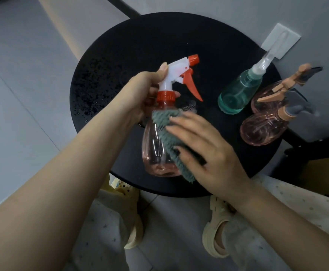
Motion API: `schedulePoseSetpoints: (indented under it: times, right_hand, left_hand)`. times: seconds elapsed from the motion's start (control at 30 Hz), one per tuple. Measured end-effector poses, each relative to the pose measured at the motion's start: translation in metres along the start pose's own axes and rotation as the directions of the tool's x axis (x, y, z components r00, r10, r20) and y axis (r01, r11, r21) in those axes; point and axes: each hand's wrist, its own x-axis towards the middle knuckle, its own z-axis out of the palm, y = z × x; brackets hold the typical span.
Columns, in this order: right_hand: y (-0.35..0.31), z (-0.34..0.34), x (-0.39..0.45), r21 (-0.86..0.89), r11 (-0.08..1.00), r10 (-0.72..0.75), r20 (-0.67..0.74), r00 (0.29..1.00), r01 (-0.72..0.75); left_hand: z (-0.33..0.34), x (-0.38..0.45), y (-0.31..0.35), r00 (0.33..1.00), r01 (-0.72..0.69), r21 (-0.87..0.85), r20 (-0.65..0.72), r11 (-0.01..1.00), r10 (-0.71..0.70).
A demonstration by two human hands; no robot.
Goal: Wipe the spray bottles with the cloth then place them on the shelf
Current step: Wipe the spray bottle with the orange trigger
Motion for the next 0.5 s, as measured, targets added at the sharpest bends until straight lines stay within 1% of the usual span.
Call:
schedulePoseSetpoints:
  times: [0.07,0.13,0.2,0.23,0.3,0.37,0.4,0.43,0.5]
  right_hand:
    - [-0.001,0.001,-0.005,-0.101,0.977,-0.177,0.109,0.978,0.188]
    - [0.000,0.003,-0.011,-0.186,0.919,-0.304,0.229,0.925,0.348]
    - [0.001,0.002,-0.013,-0.216,0.882,-0.354,0.285,0.891,0.419]
    - [0.002,0.001,-0.012,-0.199,0.890,-0.349,0.278,0.895,0.409]
    - [0.003,-0.002,-0.007,-0.119,0.943,-0.282,0.205,0.937,0.310]
    - [0.004,-0.004,0.000,-0.021,0.989,-0.145,0.087,0.986,0.148]
    - [0.004,-0.004,0.002,0.027,0.998,-0.062,0.032,0.998,0.061]
    - [0.005,-0.004,0.004,0.085,0.996,0.028,-0.013,1.000,-0.027]
    - [0.005,-0.002,0.007,0.235,0.951,0.218,-0.053,0.974,-0.200]
  left_hand:
    - [-0.004,0.001,0.002,1.000,-0.010,0.027,-0.028,1.000,0.011]
    - [-0.007,0.000,0.003,0.999,-0.027,0.029,-0.040,0.999,0.029]
    - [-0.007,-0.001,0.003,0.999,-0.032,0.029,-0.038,0.999,0.033]
    - [-0.006,-0.002,0.003,0.999,-0.029,0.038,-0.029,0.999,0.030]
    - [-0.002,-0.003,0.002,1.000,-0.015,0.053,-0.001,0.998,0.015]
    - [0.002,-0.004,0.002,1.000,0.000,0.048,0.027,0.999,-0.001]
    - [0.004,-0.005,0.002,0.999,0.008,0.026,0.038,1.000,-0.009]
    - [0.005,-0.006,0.001,0.999,0.009,-0.002,0.047,1.000,-0.009]
    - [0.006,-0.006,0.001,0.999,-0.004,-0.016,0.048,1.000,0.004]
